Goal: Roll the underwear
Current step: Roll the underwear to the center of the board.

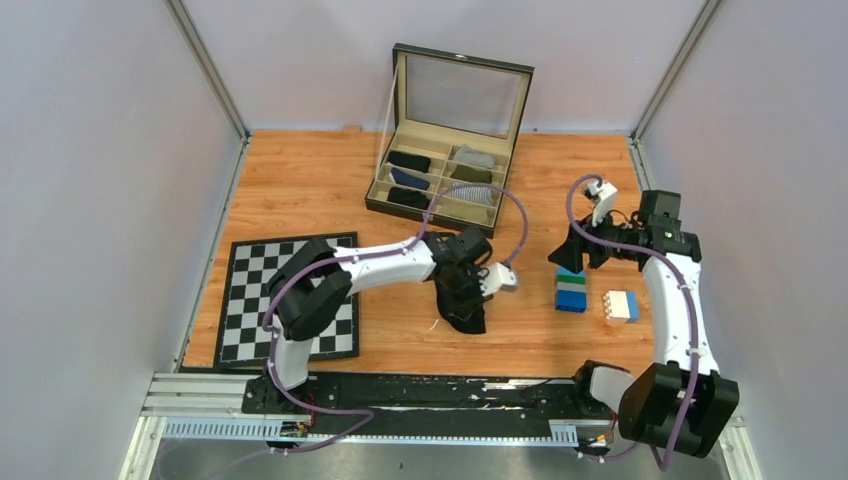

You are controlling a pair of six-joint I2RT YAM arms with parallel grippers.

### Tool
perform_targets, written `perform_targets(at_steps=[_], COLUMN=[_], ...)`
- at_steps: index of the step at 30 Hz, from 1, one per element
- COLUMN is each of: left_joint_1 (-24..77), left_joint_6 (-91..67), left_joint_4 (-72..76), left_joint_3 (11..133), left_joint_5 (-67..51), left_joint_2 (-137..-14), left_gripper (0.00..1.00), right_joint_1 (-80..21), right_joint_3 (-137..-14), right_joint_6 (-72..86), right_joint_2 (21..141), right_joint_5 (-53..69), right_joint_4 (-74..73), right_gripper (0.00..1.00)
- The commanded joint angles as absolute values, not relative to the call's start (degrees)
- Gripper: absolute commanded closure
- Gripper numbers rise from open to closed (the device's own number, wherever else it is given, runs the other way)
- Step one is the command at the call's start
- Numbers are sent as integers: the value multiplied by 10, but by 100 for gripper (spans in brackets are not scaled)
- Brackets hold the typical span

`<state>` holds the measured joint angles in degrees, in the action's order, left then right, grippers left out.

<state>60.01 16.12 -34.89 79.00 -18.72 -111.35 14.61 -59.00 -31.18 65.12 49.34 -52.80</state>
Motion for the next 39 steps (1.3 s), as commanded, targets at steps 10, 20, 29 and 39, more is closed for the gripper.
perform_targets(at_steps=[10, 20, 29, 39], left_joint_1=[412, 385, 383, 384], left_joint_6=[394, 500, 487, 374], left_joint_4=[-695, -821, -808, -689], left_joint_3=[959, 997, 998, 962], left_joint_5=[-640, -698, -703, -674], left_joint_2=[-1270, -1355, -1374, -1356], left_gripper=[94, 95, 95, 96], right_joint_1=[-202, -388, -480, -505], right_joint_3=[-530, -483, -447, -462], right_joint_6=[-554, -470, -381, -371], right_joint_2=[737, 789, 807, 822], right_joint_5=[428, 352, 226, 302], right_joint_4=[-485, -328, -223, -266], right_gripper=[38, 30, 22, 11])
